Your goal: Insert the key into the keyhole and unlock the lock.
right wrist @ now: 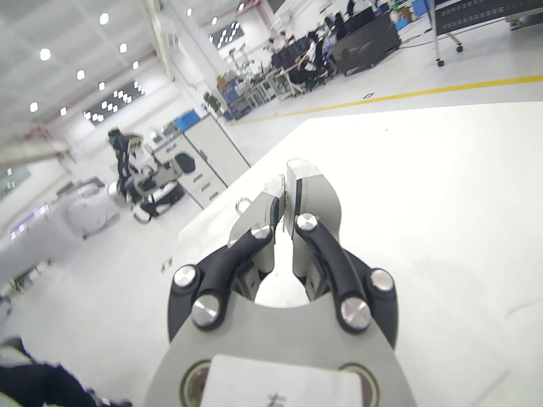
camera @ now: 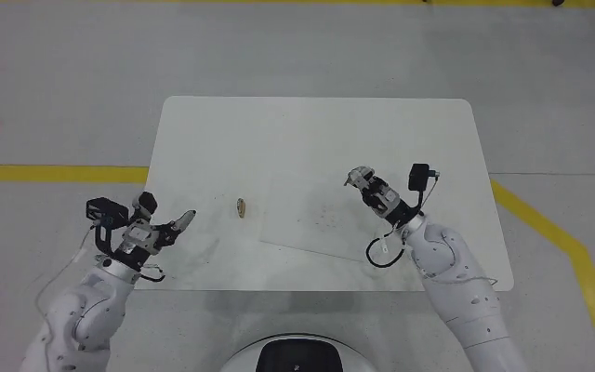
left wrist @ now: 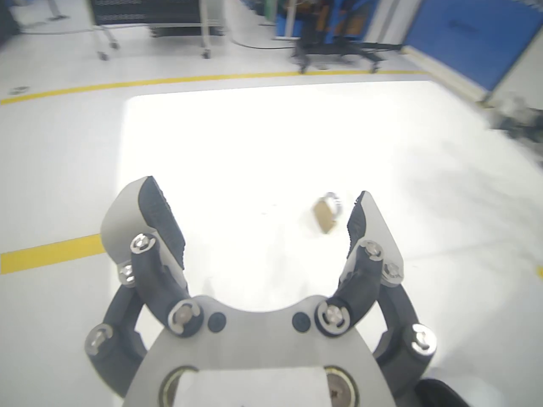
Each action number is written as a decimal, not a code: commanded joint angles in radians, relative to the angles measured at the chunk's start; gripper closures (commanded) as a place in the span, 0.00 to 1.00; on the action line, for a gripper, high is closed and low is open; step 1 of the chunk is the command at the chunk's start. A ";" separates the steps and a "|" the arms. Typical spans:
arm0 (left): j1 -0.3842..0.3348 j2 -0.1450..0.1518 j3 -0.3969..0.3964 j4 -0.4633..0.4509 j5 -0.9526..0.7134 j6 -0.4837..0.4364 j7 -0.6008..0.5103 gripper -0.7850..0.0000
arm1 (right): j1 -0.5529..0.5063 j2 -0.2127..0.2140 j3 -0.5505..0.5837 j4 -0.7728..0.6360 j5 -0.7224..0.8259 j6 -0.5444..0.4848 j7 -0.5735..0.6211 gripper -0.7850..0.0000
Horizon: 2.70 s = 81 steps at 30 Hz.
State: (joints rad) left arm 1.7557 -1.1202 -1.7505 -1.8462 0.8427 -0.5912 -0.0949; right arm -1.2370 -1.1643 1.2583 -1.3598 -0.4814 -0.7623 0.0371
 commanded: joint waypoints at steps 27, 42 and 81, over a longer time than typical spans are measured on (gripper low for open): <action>-0.936 0.010 0.784 0.483 -1.129 0.026 -0.981 0.01 | 0.098 -0.023 -0.096 0.072 0.566 -0.125 0.343 1.00; -1.047 -0.081 0.971 0.637 -1.042 -0.016 -0.793 0.48 | 0.112 -0.020 -0.103 0.097 0.622 -0.125 0.433 1.00; -0.971 -0.071 0.893 0.568 -0.973 -0.024 -0.800 0.49 | 0.071 -0.008 -0.049 0.057 0.540 -0.117 0.436 1.00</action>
State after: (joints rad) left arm 0.7826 -1.1910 -0.8597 -1.2742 -0.1322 -0.6118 -0.8917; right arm -1.1667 -1.1723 1.2108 -1.3019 0.0611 -0.8825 0.4737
